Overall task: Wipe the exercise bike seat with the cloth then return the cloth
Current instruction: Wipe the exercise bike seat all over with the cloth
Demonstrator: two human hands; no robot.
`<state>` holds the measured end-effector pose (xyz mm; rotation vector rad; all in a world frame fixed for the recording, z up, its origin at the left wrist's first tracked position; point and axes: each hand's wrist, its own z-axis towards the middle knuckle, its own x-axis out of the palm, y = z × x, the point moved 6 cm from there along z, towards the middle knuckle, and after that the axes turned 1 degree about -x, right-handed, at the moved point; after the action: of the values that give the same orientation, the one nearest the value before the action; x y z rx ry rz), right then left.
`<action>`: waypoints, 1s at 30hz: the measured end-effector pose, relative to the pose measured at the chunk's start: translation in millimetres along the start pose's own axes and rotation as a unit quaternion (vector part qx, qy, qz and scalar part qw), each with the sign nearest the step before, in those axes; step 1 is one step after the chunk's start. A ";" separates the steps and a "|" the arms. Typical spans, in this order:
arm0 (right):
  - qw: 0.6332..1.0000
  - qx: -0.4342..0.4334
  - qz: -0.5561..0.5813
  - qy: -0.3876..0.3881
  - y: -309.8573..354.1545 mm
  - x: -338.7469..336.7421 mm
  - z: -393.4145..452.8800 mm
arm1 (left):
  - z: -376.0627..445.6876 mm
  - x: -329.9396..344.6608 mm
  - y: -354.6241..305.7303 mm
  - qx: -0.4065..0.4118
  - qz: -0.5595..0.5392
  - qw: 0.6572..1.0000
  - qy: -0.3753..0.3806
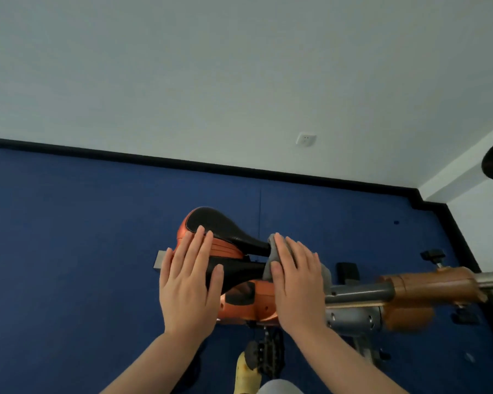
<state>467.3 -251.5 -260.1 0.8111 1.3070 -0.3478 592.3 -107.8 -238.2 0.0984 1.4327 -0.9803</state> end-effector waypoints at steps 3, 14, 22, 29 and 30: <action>0.999 -0.045 -0.021 -0.002 31.6 1.0 14.7 | 1.1 -0.6 0.7 -0.043 -0.039 0.998 -0.021; 0.988 -0.113 -0.050 0.087 55.4 8.0 35.7 | 21.4 -5.3 23.8 -0.150 -0.077 0.985 -0.033; 0.966 -0.215 0.004 0.145 68.7 2.2 49.8 | 17.0 -0.6 27.4 -0.173 -0.127 0.976 -0.050; 0.967 -0.204 0.052 0.141 84.7 11.0 60.2 | 14.4 -1.6 29.7 -0.173 -0.143 0.972 -0.072; 0.964 -0.223 0.041 0.139 81.1 10.1 52.6 | 14.1 -1.9 30.1 -0.173 -0.150 0.971 -0.073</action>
<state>560.2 -230.6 -240.6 0.5374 1.5335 0.1338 622.0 -96.5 -248.3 -0.4504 1.4865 -0.9429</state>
